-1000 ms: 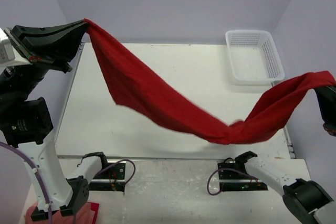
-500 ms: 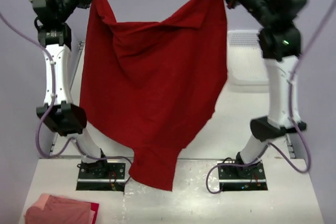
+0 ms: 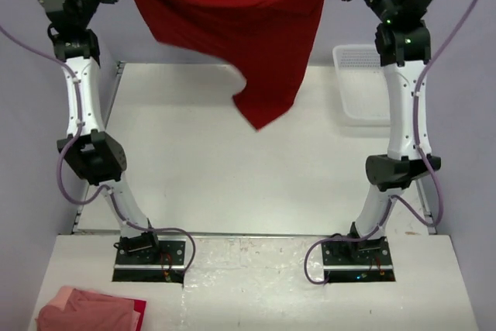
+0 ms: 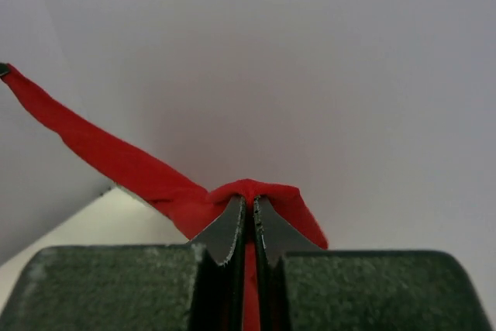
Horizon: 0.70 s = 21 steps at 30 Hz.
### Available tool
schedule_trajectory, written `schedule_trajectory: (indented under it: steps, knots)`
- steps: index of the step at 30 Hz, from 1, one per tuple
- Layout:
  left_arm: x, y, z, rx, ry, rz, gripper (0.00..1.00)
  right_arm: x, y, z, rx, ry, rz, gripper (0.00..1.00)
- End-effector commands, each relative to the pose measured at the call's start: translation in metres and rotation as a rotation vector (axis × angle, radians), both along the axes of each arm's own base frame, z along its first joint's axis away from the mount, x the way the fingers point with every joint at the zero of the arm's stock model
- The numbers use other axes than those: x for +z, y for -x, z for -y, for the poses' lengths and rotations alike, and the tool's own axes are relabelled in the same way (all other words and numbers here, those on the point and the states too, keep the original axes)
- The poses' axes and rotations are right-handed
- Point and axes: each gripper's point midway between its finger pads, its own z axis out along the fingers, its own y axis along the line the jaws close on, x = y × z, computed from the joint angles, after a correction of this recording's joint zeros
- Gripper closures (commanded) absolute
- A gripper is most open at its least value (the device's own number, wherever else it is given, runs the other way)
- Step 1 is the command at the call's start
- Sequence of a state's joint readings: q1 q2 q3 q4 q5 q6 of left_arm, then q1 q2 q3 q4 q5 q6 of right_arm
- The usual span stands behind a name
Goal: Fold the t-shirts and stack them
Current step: Flatten out the tshirt
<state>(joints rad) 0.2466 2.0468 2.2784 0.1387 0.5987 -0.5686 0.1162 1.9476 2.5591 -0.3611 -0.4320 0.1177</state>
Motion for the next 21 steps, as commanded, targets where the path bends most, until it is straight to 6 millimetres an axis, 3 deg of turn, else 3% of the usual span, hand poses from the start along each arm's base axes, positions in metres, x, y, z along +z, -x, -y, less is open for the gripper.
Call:
schedule_trajectory:
  steps: [1,2,4,5,7,8,10,11,12,13,15,16,17,18,19,20,21]
  knots:
    - [0.148,0.12,0.022,0.005,-0.101,0.402,1.0,0.12,0.115,0.006,0.058,-0.032,0.334,1.0]
    - [0.152,0.127,0.023,0.011,-0.104,0.4,1.0,0.118,0.113,0.009,0.047,-0.03,0.317,1.0]
    - [0.138,0.12,0.02,0.016,-0.096,0.33,1.0,0.085,0.096,0.009,0.069,-0.032,0.178,1.0]
    - [0.124,0.113,0.02,0.005,-0.097,0.29,1.0,0.054,0.077,0.011,0.063,-0.029,0.077,1.0]
    - [0.07,0.093,0.024,-0.05,-0.068,0.12,1.0,0.006,0.069,0.009,0.064,-0.037,-0.097,1.0]
    - [0.044,0.085,0.027,-0.072,-0.05,0.054,1.0,-0.051,0.052,0.007,0.062,-0.046,-0.257,1.0]
    - [-0.065,0.056,0.039,-0.113,0.013,-0.238,1.0,-0.092,0.067,0.0,0.057,-0.073,-0.395,1.0]
    - [-0.11,0.05,0.042,-0.1,0.019,-0.373,1.0,-0.156,0.068,-0.005,0.049,-0.068,-0.555,1.0]
    - [-0.179,0.052,0.048,-0.102,0.063,-0.556,1.0,-0.183,0.078,-0.012,0.059,-0.061,-0.622,1.0]
    - [-0.262,0.069,0.061,-0.102,0.133,-0.764,1.0,-0.224,0.103,-0.026,0.065,-0.056,-0.723,1.0]
    - [-0.337,0.096,0.065,-0.055,0.179,-0.967,1.0,-0.259,0.127,-0.035,0.038,-0.042,-0.808,1.0]
    - [-0.364,0.11,0.064,0.01,0.178,-1.036,1.0,-0.263,0.151,-0.049,0.061,-0.045,-0.831,1.0]
    - [-0.405,0.138,0.063,0.05,0.166,-1.145,1.0,-0.298,0.159,-0.04,-0.036,-0.032,-0.915,1.0]
    - [-0.423,0.155,0.057,0.107,0.163,-1.211,1.0,-0.316,0.174,-0.038,-0.075,-0.034,-0.981,1.0]
    - [-0.42,0.168,0.054,0.135,0.168,-1.211,1.0,-0.335,0.202,-0.046,-0.054,-0.029,-1.028,1.0]
    - [-0.438,0.195,0.057,0.141,0.2,-1.27,1.0,-0.341,0.213,-0.048,-0.055,-0.029,-1.036,1.0]
    - [-0.438,0.207,0.054,0.157,0.223,-1.272,1.0,-0.35,0.218,-0.038,-0.135,-0.021,-1.034,1.0]
